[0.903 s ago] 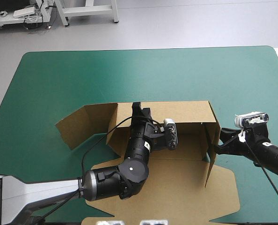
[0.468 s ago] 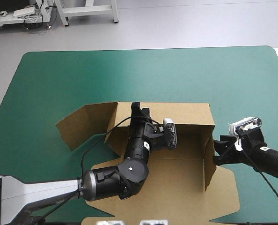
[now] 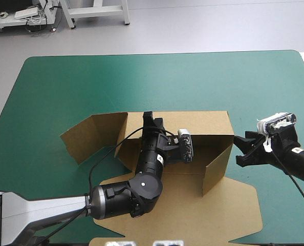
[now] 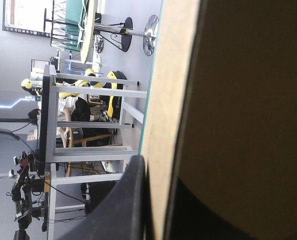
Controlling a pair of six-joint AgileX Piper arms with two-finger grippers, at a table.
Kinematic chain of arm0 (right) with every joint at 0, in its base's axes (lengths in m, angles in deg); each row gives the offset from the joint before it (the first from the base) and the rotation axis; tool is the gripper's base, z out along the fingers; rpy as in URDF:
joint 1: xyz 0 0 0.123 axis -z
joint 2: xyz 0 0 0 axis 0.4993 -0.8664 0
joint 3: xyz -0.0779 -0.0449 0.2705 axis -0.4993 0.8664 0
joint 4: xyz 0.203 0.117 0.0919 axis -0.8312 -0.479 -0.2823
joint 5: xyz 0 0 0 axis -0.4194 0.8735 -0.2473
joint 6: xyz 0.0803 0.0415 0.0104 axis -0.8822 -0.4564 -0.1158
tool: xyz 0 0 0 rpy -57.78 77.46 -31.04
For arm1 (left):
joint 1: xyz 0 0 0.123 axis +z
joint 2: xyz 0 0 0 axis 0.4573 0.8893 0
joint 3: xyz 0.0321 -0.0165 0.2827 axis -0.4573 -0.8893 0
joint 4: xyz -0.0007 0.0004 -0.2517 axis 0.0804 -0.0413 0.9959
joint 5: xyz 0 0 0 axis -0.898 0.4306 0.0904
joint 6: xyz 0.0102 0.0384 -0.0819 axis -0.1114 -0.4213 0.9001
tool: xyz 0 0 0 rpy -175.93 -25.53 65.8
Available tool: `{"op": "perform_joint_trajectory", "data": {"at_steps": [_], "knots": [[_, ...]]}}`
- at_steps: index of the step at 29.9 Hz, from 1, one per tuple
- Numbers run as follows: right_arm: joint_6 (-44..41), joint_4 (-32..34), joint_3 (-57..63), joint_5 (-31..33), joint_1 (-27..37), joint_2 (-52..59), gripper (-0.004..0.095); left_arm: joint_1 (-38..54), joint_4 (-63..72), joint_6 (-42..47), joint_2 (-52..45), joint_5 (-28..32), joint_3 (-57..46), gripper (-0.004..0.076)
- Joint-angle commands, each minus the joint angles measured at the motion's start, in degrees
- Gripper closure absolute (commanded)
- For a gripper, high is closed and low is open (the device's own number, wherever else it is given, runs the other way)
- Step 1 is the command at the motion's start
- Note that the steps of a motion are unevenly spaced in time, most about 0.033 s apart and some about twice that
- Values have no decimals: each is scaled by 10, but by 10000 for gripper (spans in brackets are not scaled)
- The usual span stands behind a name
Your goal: Fold the box
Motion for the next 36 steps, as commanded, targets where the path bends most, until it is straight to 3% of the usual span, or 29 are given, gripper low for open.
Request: {"op": "perform_joint_trajectory", "data": {"at_steps": [1,14,19,32,36], "knots": [[0,-21,-16,3,1,3,504,-4,5,20,-16,33,10,733],[7,30,-14,109,1,3,559,-4,5,20,-14,33,10,733],[51,25,9,47,1,3,559,-4,5,20,-14,35,10,733],[257,-183,142,-13,1,3,557,-4,5,20,-14,56,10,733],[267,-228,143,-8,1,3,557,-4,5,20,-14,63,10,733]]}}
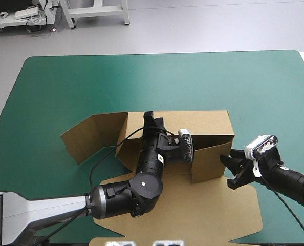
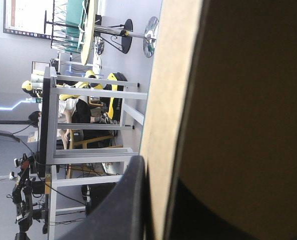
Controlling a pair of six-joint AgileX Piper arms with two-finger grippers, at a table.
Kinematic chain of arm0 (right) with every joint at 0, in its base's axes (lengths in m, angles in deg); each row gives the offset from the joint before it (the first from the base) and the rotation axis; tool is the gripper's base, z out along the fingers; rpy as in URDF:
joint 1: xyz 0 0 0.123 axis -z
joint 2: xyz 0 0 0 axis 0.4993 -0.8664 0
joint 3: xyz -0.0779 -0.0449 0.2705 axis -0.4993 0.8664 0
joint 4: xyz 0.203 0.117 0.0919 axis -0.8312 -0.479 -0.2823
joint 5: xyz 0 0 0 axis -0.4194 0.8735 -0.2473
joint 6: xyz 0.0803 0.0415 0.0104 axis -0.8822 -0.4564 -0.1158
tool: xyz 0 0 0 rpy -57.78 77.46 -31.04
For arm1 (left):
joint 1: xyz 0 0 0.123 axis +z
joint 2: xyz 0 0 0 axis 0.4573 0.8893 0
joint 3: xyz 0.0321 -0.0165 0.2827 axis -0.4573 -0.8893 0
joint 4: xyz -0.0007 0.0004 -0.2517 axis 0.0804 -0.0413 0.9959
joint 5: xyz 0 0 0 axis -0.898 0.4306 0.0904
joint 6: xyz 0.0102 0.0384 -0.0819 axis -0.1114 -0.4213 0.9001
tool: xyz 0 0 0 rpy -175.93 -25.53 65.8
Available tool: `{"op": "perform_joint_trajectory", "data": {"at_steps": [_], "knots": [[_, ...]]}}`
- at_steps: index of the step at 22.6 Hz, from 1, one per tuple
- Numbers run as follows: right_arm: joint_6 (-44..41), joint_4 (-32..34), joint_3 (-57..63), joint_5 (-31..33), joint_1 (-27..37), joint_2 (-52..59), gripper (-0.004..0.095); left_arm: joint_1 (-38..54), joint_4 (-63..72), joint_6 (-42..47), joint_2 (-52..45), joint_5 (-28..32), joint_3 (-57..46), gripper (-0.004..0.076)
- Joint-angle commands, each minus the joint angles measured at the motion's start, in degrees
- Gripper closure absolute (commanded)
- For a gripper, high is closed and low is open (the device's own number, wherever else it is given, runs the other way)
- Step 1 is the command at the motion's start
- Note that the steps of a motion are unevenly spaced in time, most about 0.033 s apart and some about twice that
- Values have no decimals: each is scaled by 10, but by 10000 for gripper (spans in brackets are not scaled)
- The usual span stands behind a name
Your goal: Fold the box
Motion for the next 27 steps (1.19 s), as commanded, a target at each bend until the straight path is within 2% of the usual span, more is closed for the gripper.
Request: {"op": "perform_joint_trajectory", "data": {"at_steps": [1,5,8,10,13,14,16,18,19,21,23,24,26,27], "knots": [[15,-71,-12,5,1,3,557,-5,6,20,-16,57,10,733],[-3,-70,-12,62,1,3,555,-5,6,20,-16,53,10,733],[-4,-58,-12,22,1,3,537,-5,6,20,-16,53,10,733],[-4,-59,-12,-19,1,3,482,-5,6,20,-16,53,10,733],[-8,-63,-12,-19,1,-18,358,-5,6,20,-16,59,10,733],[-8,-64,-12,-19,1,-27,347,-5,6,20,-16,60,10,733],[8,-91,-12,-21,1,-56,344,-5,6,8,-16,59,10,733],[72,-174,-12,-20,1,-102,350,-5,5,-2,-16,59,10,733],[86,-202,-12,-20,1,-114,375,-5,5,-2,-16,59,10,733],[110,-238,-12,-28,1,-134,520,-5,5,-2,-16,59,10,732],[117,-234,-12,-30,1,-147,726,-5,5,-2,-16,59,10,733],[118,-228,-12,-28,1,-150,799,-5,5,-2,-16,59,10,733],[119,-217,-12,-26,1,-150,900,-5,1,-2,-16,59,10,733],[119,-213,-12,-26,1,-150,917,-5,1,-2,-16,59,10,733]]}}
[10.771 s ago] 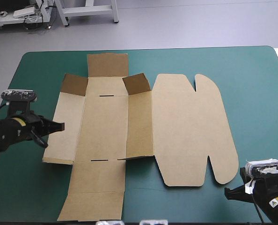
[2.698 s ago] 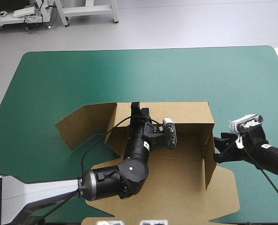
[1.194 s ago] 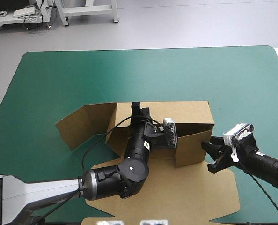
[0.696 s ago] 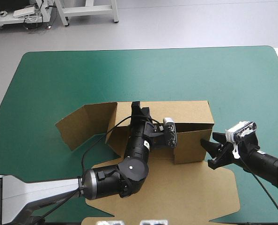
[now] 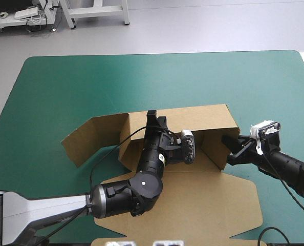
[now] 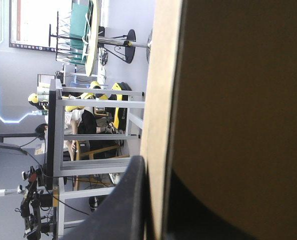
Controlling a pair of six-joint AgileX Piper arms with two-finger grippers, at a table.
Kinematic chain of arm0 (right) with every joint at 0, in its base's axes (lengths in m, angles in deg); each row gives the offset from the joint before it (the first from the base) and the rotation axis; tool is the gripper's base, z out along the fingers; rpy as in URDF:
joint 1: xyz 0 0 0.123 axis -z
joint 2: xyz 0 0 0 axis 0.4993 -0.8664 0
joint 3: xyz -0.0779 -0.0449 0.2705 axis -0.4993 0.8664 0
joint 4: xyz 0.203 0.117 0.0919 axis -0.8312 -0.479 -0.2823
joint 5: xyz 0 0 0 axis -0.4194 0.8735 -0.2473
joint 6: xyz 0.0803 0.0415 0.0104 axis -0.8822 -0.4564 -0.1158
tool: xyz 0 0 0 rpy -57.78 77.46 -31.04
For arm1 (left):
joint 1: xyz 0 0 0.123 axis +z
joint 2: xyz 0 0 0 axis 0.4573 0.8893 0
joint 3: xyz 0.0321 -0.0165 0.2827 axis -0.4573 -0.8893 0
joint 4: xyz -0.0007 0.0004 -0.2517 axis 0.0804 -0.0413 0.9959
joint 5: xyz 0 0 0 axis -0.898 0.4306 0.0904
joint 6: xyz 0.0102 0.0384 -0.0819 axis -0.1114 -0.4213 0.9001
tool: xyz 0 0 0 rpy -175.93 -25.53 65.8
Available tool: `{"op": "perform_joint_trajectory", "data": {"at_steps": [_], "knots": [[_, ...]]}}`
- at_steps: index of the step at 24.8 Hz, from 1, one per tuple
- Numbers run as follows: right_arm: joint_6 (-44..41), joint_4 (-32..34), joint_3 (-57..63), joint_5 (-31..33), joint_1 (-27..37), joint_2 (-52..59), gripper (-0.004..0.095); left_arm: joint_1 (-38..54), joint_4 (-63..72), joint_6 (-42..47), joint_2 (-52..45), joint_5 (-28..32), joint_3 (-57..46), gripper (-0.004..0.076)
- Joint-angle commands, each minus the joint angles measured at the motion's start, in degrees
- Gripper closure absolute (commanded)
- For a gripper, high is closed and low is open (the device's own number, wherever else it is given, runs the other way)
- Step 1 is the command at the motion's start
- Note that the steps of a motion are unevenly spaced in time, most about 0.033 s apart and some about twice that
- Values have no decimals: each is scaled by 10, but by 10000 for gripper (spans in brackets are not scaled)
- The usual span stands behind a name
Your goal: Fold the box
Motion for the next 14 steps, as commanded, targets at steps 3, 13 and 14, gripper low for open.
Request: {"op": "perform_joint_trajectory", "data": {"at_steps": [3,13,14], "knots": [[-10,-1,-11,6,1,-3,915,-9,16,13,-17,38,10,732],[-48,70,-11,10,1,-3,911,-5,16,14,-12,24,10,587],[-50,70,-11,10,1,-3,911,-5,13,14,-12,24,10,526]]}}
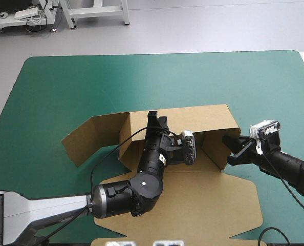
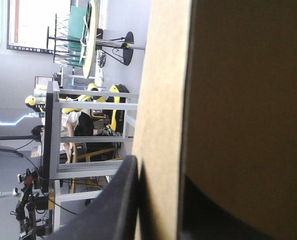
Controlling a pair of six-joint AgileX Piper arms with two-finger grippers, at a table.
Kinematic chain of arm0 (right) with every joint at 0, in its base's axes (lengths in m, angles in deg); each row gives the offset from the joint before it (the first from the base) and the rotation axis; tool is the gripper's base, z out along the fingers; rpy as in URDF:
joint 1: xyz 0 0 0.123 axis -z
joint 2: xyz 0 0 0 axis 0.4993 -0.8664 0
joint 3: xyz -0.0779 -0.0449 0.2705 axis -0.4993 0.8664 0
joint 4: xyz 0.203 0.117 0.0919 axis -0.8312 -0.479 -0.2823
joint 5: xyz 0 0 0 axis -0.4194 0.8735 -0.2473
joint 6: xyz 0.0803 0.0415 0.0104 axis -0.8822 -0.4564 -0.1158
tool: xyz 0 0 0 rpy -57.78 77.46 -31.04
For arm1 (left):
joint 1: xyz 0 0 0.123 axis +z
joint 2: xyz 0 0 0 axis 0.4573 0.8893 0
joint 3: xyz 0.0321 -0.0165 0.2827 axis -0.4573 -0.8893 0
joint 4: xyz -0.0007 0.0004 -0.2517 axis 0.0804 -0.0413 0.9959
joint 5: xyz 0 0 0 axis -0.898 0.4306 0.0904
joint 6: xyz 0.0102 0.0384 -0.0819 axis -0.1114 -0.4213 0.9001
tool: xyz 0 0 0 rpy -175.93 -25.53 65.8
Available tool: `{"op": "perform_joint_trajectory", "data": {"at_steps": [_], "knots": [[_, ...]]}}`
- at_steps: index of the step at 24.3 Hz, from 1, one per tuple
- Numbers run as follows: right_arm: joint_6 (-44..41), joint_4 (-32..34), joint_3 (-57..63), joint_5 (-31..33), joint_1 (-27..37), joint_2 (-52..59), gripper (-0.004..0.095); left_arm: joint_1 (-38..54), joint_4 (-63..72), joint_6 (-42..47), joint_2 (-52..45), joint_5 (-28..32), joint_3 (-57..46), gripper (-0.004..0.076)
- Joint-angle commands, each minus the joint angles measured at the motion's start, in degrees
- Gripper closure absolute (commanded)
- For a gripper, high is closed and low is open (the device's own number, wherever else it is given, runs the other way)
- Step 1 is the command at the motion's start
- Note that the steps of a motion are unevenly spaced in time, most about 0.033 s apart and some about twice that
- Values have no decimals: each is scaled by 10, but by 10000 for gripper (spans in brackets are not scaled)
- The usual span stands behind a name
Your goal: Fold the box
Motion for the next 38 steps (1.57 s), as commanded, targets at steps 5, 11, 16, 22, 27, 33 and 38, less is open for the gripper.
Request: {"op": "perform_joint_trajectory", "data": {"at_steps": [5,11,16,22,27,33,38], "knots": [[-37,28,-4,13,1,-3,911,-8,5,13,-13,27,10,365],[-42,32,-4,18,1,-3,911,-47,5,14,-13,20,10,367],[-54,48,-8,16,1,-3,911,-147,-23,32,-13,-86,25,367],[-66,51,-8,16,1,-3,911,-199,-55,94,-13,-110,53,605],[-70,56,-8,17,1,-3,911,-153,-55,92,-18,-66,86,720],[-87,92,-8,15,1,-3,911,-94,-49,112,-66,52,165,720],[-89,96,-10,12,1,-3,911,6,24,114,-100,141,238,720]]}}
